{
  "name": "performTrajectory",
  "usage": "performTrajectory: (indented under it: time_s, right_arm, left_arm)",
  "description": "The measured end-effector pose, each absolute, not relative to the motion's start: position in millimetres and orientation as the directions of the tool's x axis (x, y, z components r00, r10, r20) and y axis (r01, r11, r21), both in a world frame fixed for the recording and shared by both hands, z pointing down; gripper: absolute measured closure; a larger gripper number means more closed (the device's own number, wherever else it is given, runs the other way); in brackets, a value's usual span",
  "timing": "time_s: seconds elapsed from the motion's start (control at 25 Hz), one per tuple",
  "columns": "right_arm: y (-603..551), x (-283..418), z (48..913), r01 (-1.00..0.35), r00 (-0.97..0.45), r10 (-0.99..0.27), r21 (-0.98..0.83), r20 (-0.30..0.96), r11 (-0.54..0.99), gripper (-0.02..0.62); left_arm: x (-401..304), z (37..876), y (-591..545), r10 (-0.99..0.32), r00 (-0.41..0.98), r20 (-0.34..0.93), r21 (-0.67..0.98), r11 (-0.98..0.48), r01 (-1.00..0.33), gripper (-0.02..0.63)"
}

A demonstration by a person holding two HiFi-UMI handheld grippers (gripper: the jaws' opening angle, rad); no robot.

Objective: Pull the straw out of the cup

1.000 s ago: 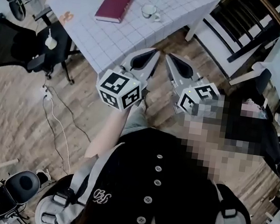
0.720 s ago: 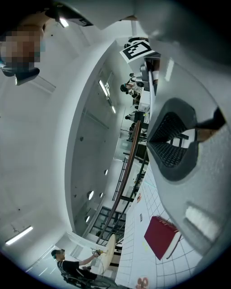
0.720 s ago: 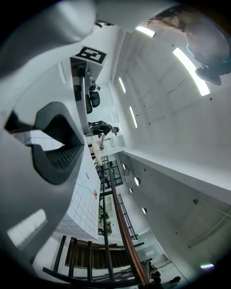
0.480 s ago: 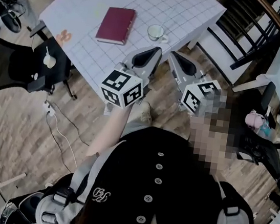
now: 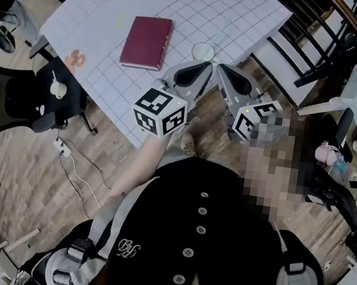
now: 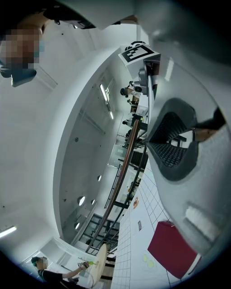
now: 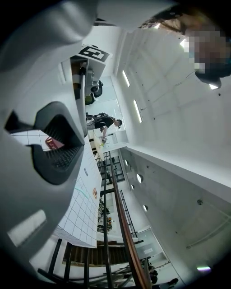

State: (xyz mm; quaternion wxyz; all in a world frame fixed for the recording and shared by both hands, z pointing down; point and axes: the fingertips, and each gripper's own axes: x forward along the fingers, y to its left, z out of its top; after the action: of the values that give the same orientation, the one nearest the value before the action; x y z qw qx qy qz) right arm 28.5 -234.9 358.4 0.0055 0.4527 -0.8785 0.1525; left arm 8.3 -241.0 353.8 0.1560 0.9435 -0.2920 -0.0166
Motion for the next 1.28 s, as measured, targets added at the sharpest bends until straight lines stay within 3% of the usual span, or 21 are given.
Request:
performTrajectory:
  time_s: [0.4,1.28]
  right_arm:
    - [-262,32,378,-0.807,-0.568,-0.802,-0.314,0.183,0.500,0.595]
    - [-311,29,395,-0.732,-0.670,-0.705,-0.371,0.233,0.572,0.595]
  left_arm:
    - [9,374,-267,-0.541,0.836,0.091,0.327,-0.776,-0.539,0.609]
    - [3,391,-325,-0.640,0.755,0.146,0.373,-0.671,-0.641,0.609]
